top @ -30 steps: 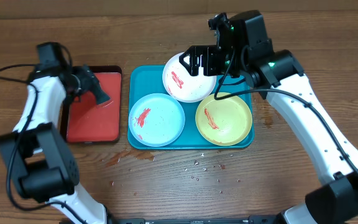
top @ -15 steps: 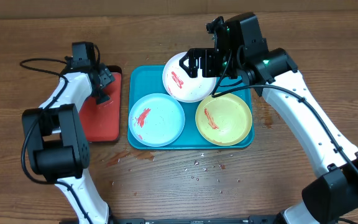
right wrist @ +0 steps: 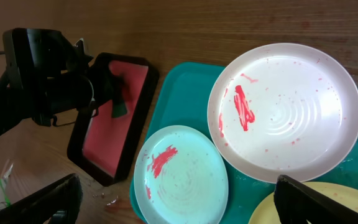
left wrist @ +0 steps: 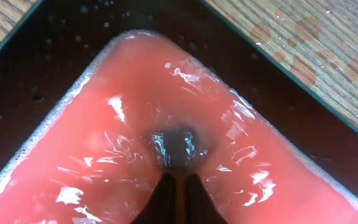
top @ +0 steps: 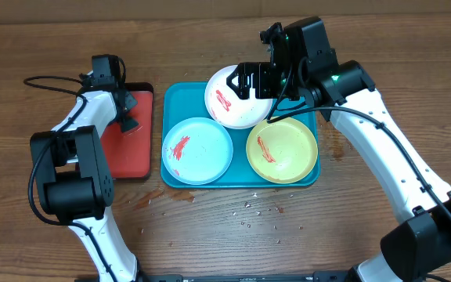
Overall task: Clean dirty plates on tray and stack at the side
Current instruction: 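Lower the left gripper onto the green sponge and grasp it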
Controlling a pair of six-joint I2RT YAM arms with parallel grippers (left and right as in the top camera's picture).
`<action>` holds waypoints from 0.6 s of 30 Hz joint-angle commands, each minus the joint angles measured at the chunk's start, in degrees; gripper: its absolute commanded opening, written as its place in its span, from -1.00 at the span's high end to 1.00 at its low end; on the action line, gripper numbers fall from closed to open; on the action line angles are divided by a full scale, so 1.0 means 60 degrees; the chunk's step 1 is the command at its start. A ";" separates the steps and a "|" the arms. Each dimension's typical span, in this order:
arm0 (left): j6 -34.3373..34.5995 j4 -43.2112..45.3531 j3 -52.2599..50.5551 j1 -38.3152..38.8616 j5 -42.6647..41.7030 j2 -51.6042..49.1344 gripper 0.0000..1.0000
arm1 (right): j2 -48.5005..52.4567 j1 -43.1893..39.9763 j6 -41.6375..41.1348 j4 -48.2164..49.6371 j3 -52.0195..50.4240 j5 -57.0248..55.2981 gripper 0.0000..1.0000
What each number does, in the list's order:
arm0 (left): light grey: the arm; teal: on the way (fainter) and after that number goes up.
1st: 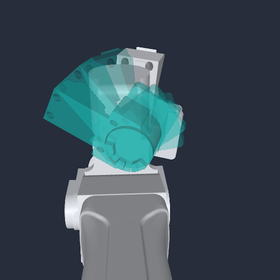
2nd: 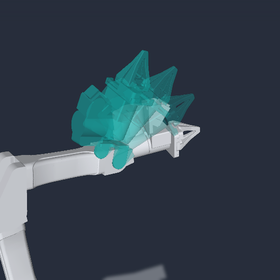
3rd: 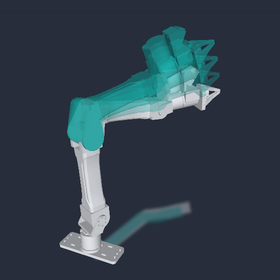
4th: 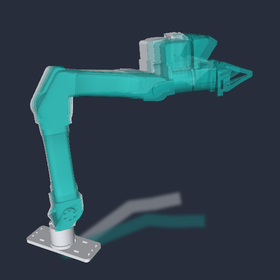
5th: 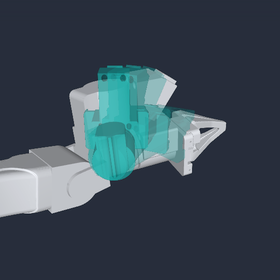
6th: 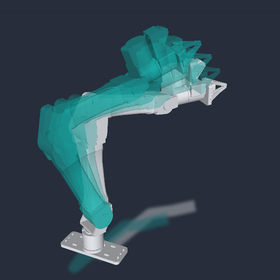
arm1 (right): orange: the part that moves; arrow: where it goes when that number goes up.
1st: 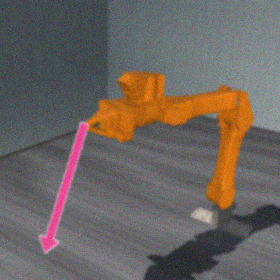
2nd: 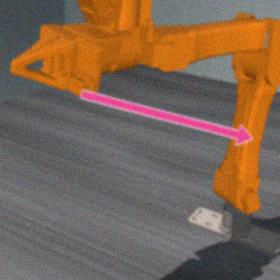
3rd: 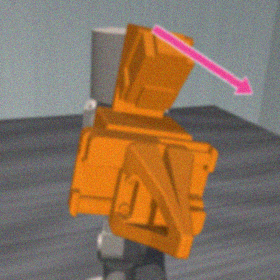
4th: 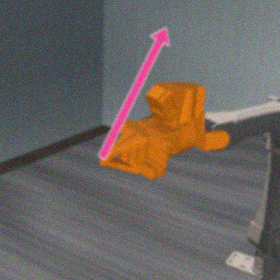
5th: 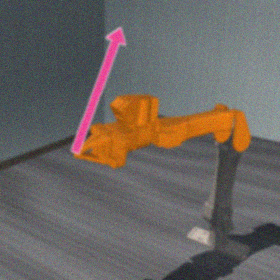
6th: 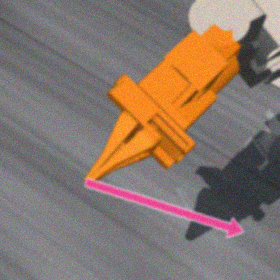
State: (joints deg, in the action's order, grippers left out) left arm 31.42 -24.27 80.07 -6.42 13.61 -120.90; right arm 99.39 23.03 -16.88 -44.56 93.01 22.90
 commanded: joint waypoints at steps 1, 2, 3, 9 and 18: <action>0.0149 -0.0262 0.0124 -0.0007 -0.0630 -0.0310 0.00 | -0.0051 0.0018 -0.0011 0.0058 0.0251 -0.0066 -1.00; 0.0109 -0.0404 0.0168 -0.0011 -0.0856 -0.0310 -0.61 | -0.0051 0.0018 -0.0007 0.0058 0.0251 -0.0066 -1.00; 0.0084 -0.0616 0.0237 -0.0011 -0.1049 -0.0310 -0.99 | -0.0051 0.0018 -0.0007 0.0058 0.0251 -0.0069 -1.00; 0.0091 -0.2677 0.1060 -0.0011 -0.2200 -0.0310 -1.00 | -0.0051 0.0018 -0.0011 0.0062 0.0251 -0.0244 -1.00; 0.0164 -0.4025 0.1566 -0.0015 -0.2772 -0.0310 -0.10 | -0.0051 0.0018 -0.0007 0.0127 0.0251 -0.0244 -1.00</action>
State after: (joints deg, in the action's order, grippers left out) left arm 31.99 -47.75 87.96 -6.42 -0.49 -121.91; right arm 99.39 23.03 -16.91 -44.16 93.01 22.04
